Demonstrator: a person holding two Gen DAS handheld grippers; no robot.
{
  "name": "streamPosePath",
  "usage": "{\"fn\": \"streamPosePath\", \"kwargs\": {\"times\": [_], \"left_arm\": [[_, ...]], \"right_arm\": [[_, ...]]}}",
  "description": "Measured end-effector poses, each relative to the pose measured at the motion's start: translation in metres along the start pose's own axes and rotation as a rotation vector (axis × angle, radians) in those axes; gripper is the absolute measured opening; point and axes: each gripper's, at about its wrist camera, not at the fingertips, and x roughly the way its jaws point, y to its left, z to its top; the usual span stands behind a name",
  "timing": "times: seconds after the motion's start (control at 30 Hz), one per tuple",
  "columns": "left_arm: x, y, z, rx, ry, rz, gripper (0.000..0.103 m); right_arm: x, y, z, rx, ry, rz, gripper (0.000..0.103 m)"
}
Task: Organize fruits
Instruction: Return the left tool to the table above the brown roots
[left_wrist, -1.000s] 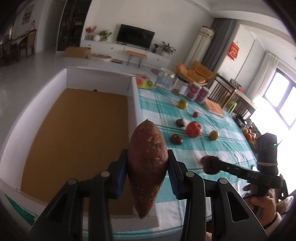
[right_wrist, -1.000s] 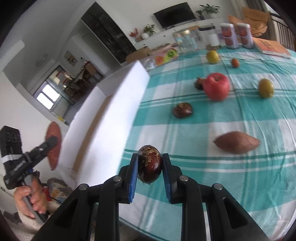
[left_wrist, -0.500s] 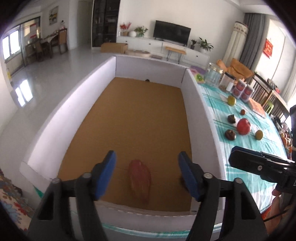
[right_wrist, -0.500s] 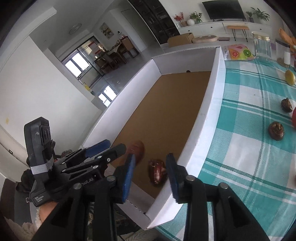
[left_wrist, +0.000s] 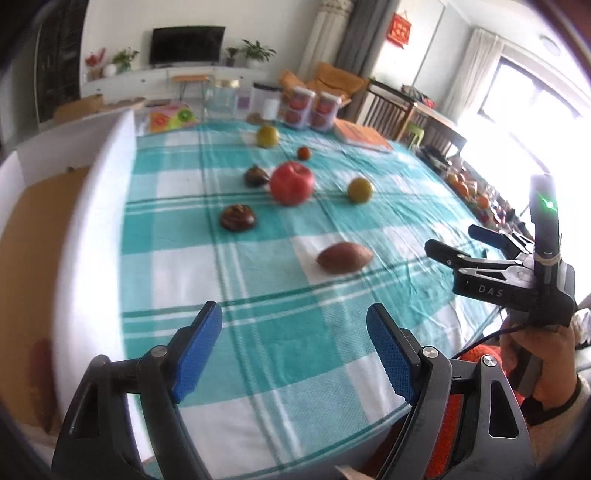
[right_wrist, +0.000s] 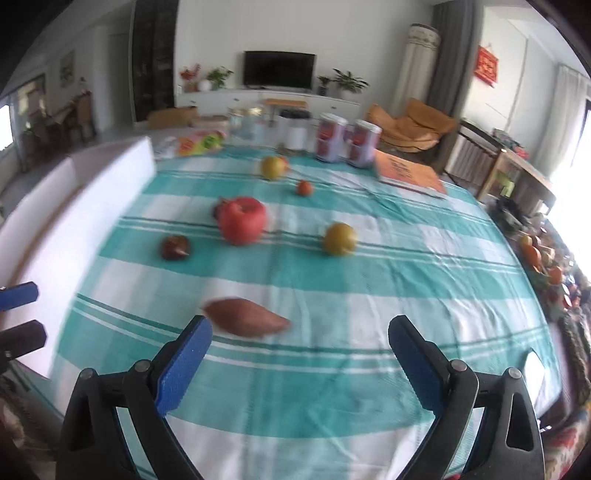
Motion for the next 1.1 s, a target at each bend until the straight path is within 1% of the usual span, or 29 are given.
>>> {"fn": "streamPosePath", "kwargs": {"times": [0.03,0.1,0.17,0.23,0.33,0.43,0.5,0.63,0.8,1.1], "left_arm": [[0.019,-0.003,-0.001,0.01,0.018,0.018,0.083],[0.052,-0.004,0.001,0.015,0.037,0.088,0.083],[0.076,-0.001,0.003,0.014,0.041,0.142,0.083],[0.086,0.002,0.003,0.017,0.027,0.198,0.083],[0.099,0.008,0.004,0.019,0.02,0.252,0.083],[0.111,0.012,0.003,0.019,0.04,0.265,0.083],[0.112,0.009,0.001,0.046,0.026,0.289,0.083],[0.113,0.01,0.002,0.047,0.019,0.288,0.086],[0.114,0.009,0.002,0.049,0.023,0.291,0.088],[0.115,0.01,0.003,0.048,0.025,0.292,0.09]], "right_arm": [[0.013,-0.014,-0.009,0.036,0.008,-0.008,0.096],[0.034,-0.036,-0.021,0.111,0.031,-0.025,0.096],[0.047,-0.052,-0.028,0.211,0.045,-0.001,0.096],[0.055,-0.06,-0.025,0.289,0.031,0.027,0.096],[0.065,-0.052,-0.019,0.303,-0.007,0.024,0.096],[0.078,-0.047,-0.02,0.284,-0.008,0.003,0.096],[0.088,-0.048,-0.024,0.294,0.011,-0.003,0.096],[0.093,-0.052,-0.027,0.315,0.023,-0.016,0.096],[0.106,-0.057,-0.032,0.344,0.082,-0.031,0.096],[0.107,-0.057,-0.034,0.343,0.099,-0.043,0.096]]}}
